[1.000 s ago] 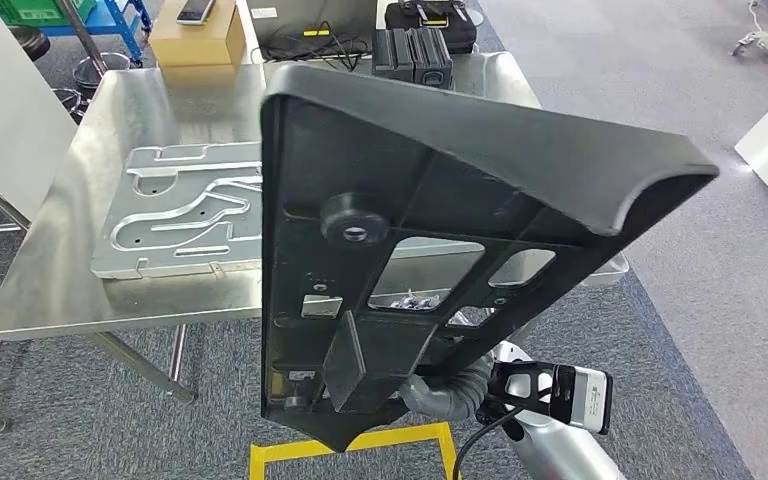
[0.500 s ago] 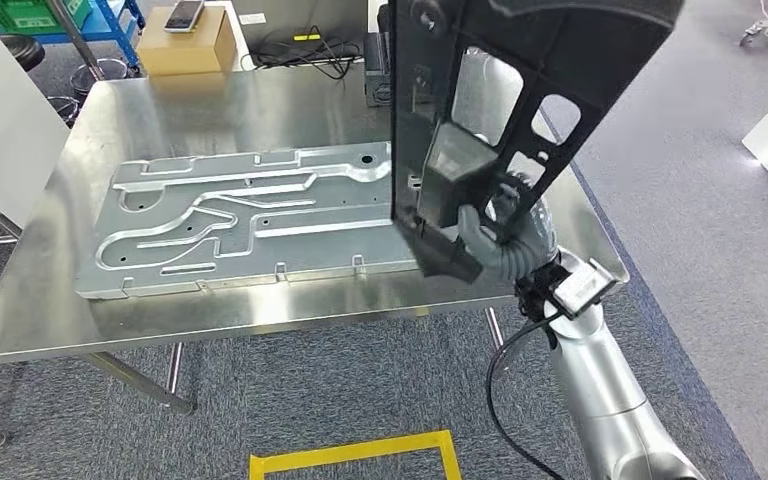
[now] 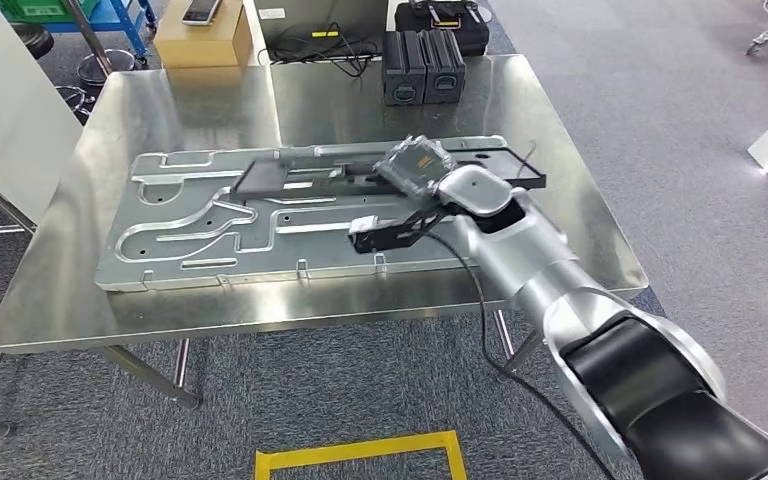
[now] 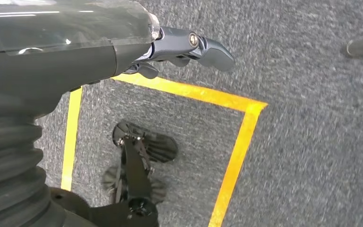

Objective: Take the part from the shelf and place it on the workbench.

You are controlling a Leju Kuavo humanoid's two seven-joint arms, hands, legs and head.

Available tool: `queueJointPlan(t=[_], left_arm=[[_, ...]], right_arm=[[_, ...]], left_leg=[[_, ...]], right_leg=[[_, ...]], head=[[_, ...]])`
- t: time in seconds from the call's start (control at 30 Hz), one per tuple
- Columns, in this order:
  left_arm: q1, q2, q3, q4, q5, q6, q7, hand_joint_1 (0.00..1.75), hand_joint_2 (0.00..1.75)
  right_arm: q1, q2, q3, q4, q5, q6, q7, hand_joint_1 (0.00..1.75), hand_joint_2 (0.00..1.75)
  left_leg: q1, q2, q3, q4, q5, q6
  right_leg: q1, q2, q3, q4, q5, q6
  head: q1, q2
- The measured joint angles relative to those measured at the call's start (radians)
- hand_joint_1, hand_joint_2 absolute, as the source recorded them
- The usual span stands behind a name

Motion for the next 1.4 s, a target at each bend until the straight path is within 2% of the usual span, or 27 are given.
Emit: queueJointPlan(t=[0.03, 0.1, 0.17, 0.23, 0.27, 0.33, 0.37, 0.4, 0.43, 0.5, 0.53, 0.57, 0.6, 0.67, 0.73, 0.8, 0.87, 0.9, 0.93, 0.97, 1.03, 1.07, 1.1, 1.2, 1.27, 1.37, 1.4], left_arm=[[0.000, -0.001, -0.001, 0.000, 0.003, -0.003, -0.003, 0.00, 1.75], [0.003, -0.002, -0.001, 0.000, 0.008, -0.008, -0.008, 0.00, 1.75], [0.007, -0.003, -0.001, 0.000, 0.013, -0.010, -0.011, 0.00, 1.75], [0.010, -0.003, -0.001, 0.000, 0.016, -0.011, -0.012, 0.00, 1.75], [0.010, -0.003, -0.001, 0.000, 0.015, -0.010, -0.012, 0.00, 1.75], [0.012, -0.003, -0.001, 0.000, 0.013, -0.008, -0.013, 0.00, 1.75], [0.013, -0.003, -0.001, 0.000, 0.012, -0.007, -0.013, 0.00, 1.75], [0.015, -0.003, -0.001, 0.000, 0.010, -0.006, -0.013, 0.00, 1.75], [0.016, -0.002, -0.001, 0.000, 0.008, -0.006, -0.013, 0.00, 1.75], [0.017, -0.002, -0.001, 0.000, 0.007, -0.005, -0.014, 0.00, 1.75], [0.017, -0.002, -0.001, 0.000, 0.007, -0.004, -0.016, 0.00, 1.75], [0.016, -0.002, -0.001, 0.000, 0.006, -0.003, -0.017, 0.00, 1.31], [0.016, -0.002, -0.001, 0.001, 0.006, -0.003, -0.019, 0.00, 0.87], [0.016, -0.003, -0.001, 0.001, 0.004, -0.001, -0.023, 0.00, 0.00], [0.016, -0.003, -0.001, 0.001, 0.004, -0.001, -0.028, 0.00, 0.00], [0.015, -0.002, -0.001, 0.001, 0.003, -0.001, -0.032, 0.00, 0.00], [0.013, -0.001, -0.001, 0.001, 0.000, -0.002, -0.031, 0.00, 0.00], [0.012, -0.001, -0.001, 0.001, -0.001, -0.003, -0.029, 0.00, 0.00], [0.012, 0.000, -0.001, 0.001, -0.001, -0.003, -0.026, 0.00, 0.00], [0.011, 0.000, -0.001, 0.001, 0.001, -0.003, -0.024, 0.00, 0.00], [0.011, -0.002, -0.001, 0.001, 0.007, -0.003, -0.022, 0.00, 0.00], [0.011, -0.003, -0.001, 0.002, 0.011, -0.003, -0.022, 0.00, 0.00], [0.012, -0.004, 0.000, 0.002, 0.015, -0.003, -0.022, 0.00, 0.00], [0.019, -0.007, 0.001, 0.003, 0.032, -0.006, -0.020, 0.00, 0.00], [0.025, -0.010, 0.006, 0.003, 0.048, -0.010, -0.018, 0.00, 0.00], [0.033, -0.015, 0.021, 0.003, 0.066, -0.015, -0.014, 0.00, 0.00], [0.035, -0.015, 0.024, 0.003, 0.068, -0.015, -0.014, 0.00, 0.00]], right_arm=[[-0.003, 0.020, 0.028, 0.041, 0.011, 0.015, 0.012, 0.87, 0.87], [-0.006, 0.051, 0.073, 0.106, 0.021, 0.034, 0.029, 0.00, 0.00], [-0.006, 0.070, 0.099, 0.148, 0.020, 0.043, 0.040, 0.00, 0.00], [-0.007, 0.080, 0.113, 0.179, 0.014, 0.043, 0.048, 0.00, 0.00], [-0.006, 0.082, 0.117, 0.192, 0.011, 0.039, 0.051, 0.00, 0.00], [-0.003, 0.083, 0.122, 0.215, 0.004, 0.021, 0.056, 0.00, 0.00], [0.001, 0.083, 0.123, 0.224, 0.002, 0.011, 0.057, 0.00, 0.00], [0.005, 0.083, 0.124, 0.233, -0.001, 0.000, 0.057, 0.00, 0.00], [0.008, 0.082, 0.124, 0.239, -0.004, -0.012, 0.058, 0.00, 0.00], [0.010, 0.081, 0.124, 0.249, -0.011, -0.036, 0.059, 0.00, 0.00], [0.010, 0.079, 0.124, 0.252, -0.014, -0.047, 0.059, 0.00, 0.00], [0.009, 0.078, 0.124, 0.255, -0.017, -0.056, 0.060, 0.00, 0.00], [0.009, 0.077, 0.124, 0.258, -0.020, -0.065, 0.059, 0.00, 0.00], [0.009, 0.075, 0.122, 0.262, -0.030, -0.093, 0.058, 0.00, 0.00], [0.010, 0.074, 0.111, 0.262, -0.065, -0.147, 0.036, 0.00, 0.00], [0.010, 0.073, 0.076, 0.254, -0.148, -0.213, -0.037, 0.00, 0.00], [0.021, 0.073, 0.015, 0.226, -0.290, -0.248, -0.182, 0.00, 0.00], [0.031, 0.073, -0.022, 0.201, -0.369, -0.252, -0.264, 0.00, 0.00], [0.043, 0.073, -0.061, 0.165, -0.446, -0.251, -0.336, 0.00, 0.00], [0.060, 0.072, -0.100, 0.106, -0.524, -0.248, -0.391, 0.00, 0.00], [0.110, 0.062, -0.164, -0.062, -0.668, -0.234, -0.439, 0.00, 0.00], [0.146, 0.052, -0.192, -0.175, -0.741, -0.224, -0.446, 0.00, 0.00], [0.183, 0.041, -0.214, -0.281, -0.803, -0.216, -0.447, 0.00, 0.00], [0.327, 0.002, -0.290, -0.607, -0.984, -0.201, -0.453, 0.00, 0.00], [0.447, -0.030, -0.358, -0.818, -1.075, -0.203, -0.455, 0.00, 0.00], [0.611, -0.074, -0.469, -1.051, -1.120, -0.213, -0.455, 0.00, 0.00], [0.651, -0.085, -0.496, -1.105, -1.124, -0.214, -0.455, 0.00, 0.00]], left_leg=[[-0.002, -0.005, 0.000, 0.001, -0.002, -0.004], [-0.003, -0.011, -0.003, 0.001, -0.003, -0.013], [-0.003, -0.012, -0.003, -0.002, -0.005, -0.024], [-0.002, -0.005, -0.010, 0.021, -0.025, -0.033], [-0.002, -0.002, -0.028, 0.062, -0.047, -0.035], [0.000, 0.002, -0.091, 0.193, -0.104, -0.040], [0.001, 0.003, -0.123, 0.251, -0.121, -0.042], [0.002, 0.004, -0.141, 0.278, -0.121, -0.044], [0.004, 0.005, -0.140, 0.267, -0.102, -0.047], [0.011, 0.007, -0.087, 0.144, -0.031, -0.051], [0.012, 0.008, -0.057, 0.081, -0.007, -0.050], [0.012, 0.007, -0.036, 0.037, 0.006, -0.047], [0.011, 0.006, -0.027, 0.019, 0.007, -0.041], [0.007, 0.004, -0.026, 0.018, 0.006, -0.026], [0.007, 0.005, -0.023, 0.013, 0.009, -0.013], [0.008, 0.006, -0.021, 0.009, 0.011, -0.004], [0.006, 0.007, -0.020, 0.009, 0.010, 0.000], [0.005, 0.006, -0.020, 0.009, 0.010, 0.000], [0.004, 0.006, -0.019, 0.009, 0.010, 0.000], [0.004, 0.005, -0.017, 0.009, 0.009, 0.000], [0.002, 0.002, -0.014, 0.010, 0.007, -0.002], [0.002, 0.000, -0.013, 0.009, 0.006, -0.005], [0.002, -0.003, -0.013, 0.009, 0.005, -0.009], [0.006, -0.007, -0.009, 0.004, 0.002, -0.023], [0.005, -0.002, -0.018, 0.038, -0.029, -0.029], [0.006, 0.005, -0.088, 0.215, -0.126, -0.036], [0.007, 0.006, -0.107, 0.262, -0.142, -0.039]], right_leg=[[0.003, 0.000, 0.029, -0.064, 0.023, -0.005], [0.009, 0.000, 0.057, -0.126, 0.032, -0.013], [0.010, 0.001, 0.062, -0.136, 0.029, -0.019], [0.005, 0.001, 0.072, -0.149, 0.031, -0.030], [0.003, 0.000, 0.078, -0.155, 0.032, -0.035], [0.005, 0.000, 0.083, -0.156, 0.030, -0.041], [0.006, 0.000, 0.084, -0.156, 0.028, -0.042], [0.006, 0.001, 0.085, -0.155, 0.027, -0.042], [0.006, 0.002, 0.086, -0.154, 0.026, -0.040], [0.004, 0.005, 0.087, -0.146, 0.019, -0.033], [0.005, 0.007, 0.086, -0.140, 0.015, -0.027], [0.007, 0.008, 0.084, -0.135, 0.012, -0.022], [0.009, 0.009, 0.082, -0.131, 0.010, -0.017], [0.009, 0.010, 0.081, -0.131, 0.010, -0.008], [0.005, 0.009, 0.076, -0.114, -0.004, 0.002], [0.002, 0.006, 0.035, -0.024, -0.056, 0.009], [0.001, 0.005, -0.032, 0.112, -0.112, 0.013], [0.001, 0.005, -0.053, 0.152, -0.120, 0.012], [0.001, 0.005, -0.056, 0.155, -0.109, 0.010], [0.002, 0.005, -0.037, 0.113, -0.079, 0.006], [0.008, 0.004, 0.034, -0.032, -0.014, -0.006], [0.013, 0.002, 0.063, -0.093, 0.007, -0.011], [0.018, 0.001, 0.080, -0.126, 0.014, -0.015], [0.021, -0.005, 0.092, -0.149, 0.016, -0.023], [0.015, -0.012, 0.107, -0.169, 0.021, -0.032], [0.013, -0.018, 0.117, -0.177, 0.021, -0.039], [0.013, -0.016, 0.117, -0.176, 0.020, -0.040]], head=[[0.000, 0.000], [0.000, 0.000], [0.000, 0.000], [0.000, 0.000], [0.000, 0.000], [0.000, 0.000], [0.000, 0.000], [0.000, 0.000], [0.000, 0.000], [0.000, 0.000], [0.000, 0.000], [0.000, 0.000], [0.000, 0.000], [0.000, 0.000], [0.000, 0.000], [0.000, 0.000], [0.000, 0.000], [0.000, 0.000], [0.000, 0.000], [0.000, 0.000], [0.000, 0.000], [0.000, 0.000], [0.000, 0.000], [0.000, 0.000], [0.000, 0.000], [0.000, 0.000], [0.000, 0.000]])
